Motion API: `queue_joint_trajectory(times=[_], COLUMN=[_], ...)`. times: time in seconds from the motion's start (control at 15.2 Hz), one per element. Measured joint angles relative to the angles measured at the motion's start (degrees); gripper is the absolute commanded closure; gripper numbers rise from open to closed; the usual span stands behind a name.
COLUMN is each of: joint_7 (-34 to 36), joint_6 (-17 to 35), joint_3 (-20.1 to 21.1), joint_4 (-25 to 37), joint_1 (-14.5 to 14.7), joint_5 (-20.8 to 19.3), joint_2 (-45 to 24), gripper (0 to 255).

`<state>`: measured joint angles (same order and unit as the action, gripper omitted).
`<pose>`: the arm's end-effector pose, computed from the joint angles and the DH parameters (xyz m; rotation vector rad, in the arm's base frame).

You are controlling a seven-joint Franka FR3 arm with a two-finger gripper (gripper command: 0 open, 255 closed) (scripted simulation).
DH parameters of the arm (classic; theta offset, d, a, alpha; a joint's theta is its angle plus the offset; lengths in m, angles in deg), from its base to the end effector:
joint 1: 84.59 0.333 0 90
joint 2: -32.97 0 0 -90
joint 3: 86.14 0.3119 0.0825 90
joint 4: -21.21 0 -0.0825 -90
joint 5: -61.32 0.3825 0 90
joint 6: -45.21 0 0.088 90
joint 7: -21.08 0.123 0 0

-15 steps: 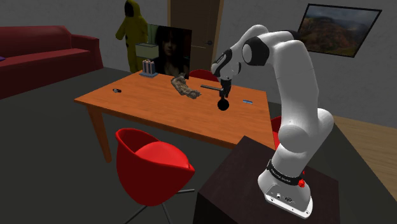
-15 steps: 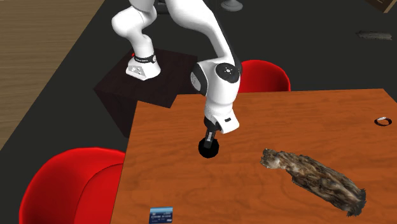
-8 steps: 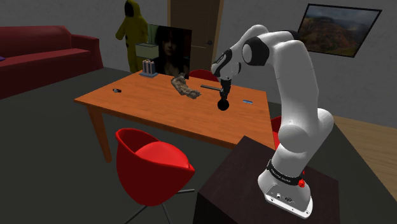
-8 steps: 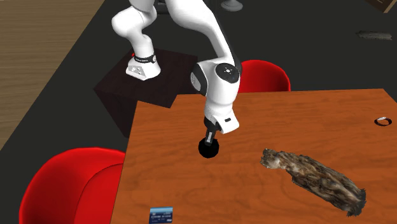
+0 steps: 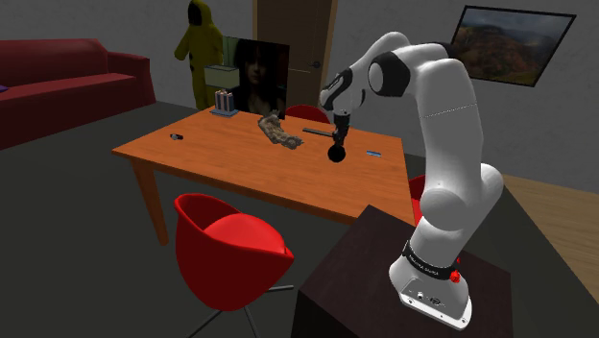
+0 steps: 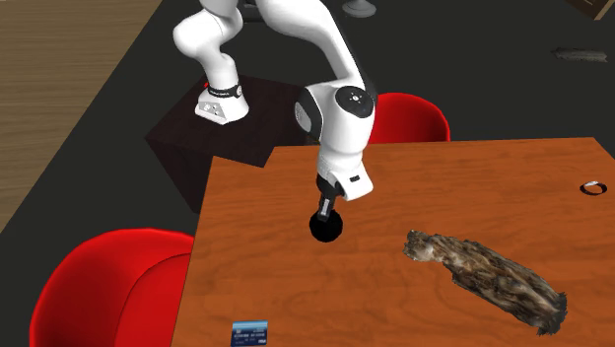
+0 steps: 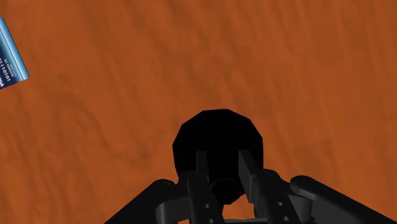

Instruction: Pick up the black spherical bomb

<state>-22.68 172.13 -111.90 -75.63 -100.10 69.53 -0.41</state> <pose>0.5268 -0.4152 0.2684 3.0423 0.0343 -0.1261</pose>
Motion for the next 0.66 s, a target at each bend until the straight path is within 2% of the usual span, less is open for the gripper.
queue_joint_trajectory(times=[0.66], joint_7=[0.4], joint_6=[-5.59], joint_3=[-1.18], joint_4=[1.96], joint_1=[0.74], joint_5=[-1.63], joint_2=[3.86], gripper=[255])
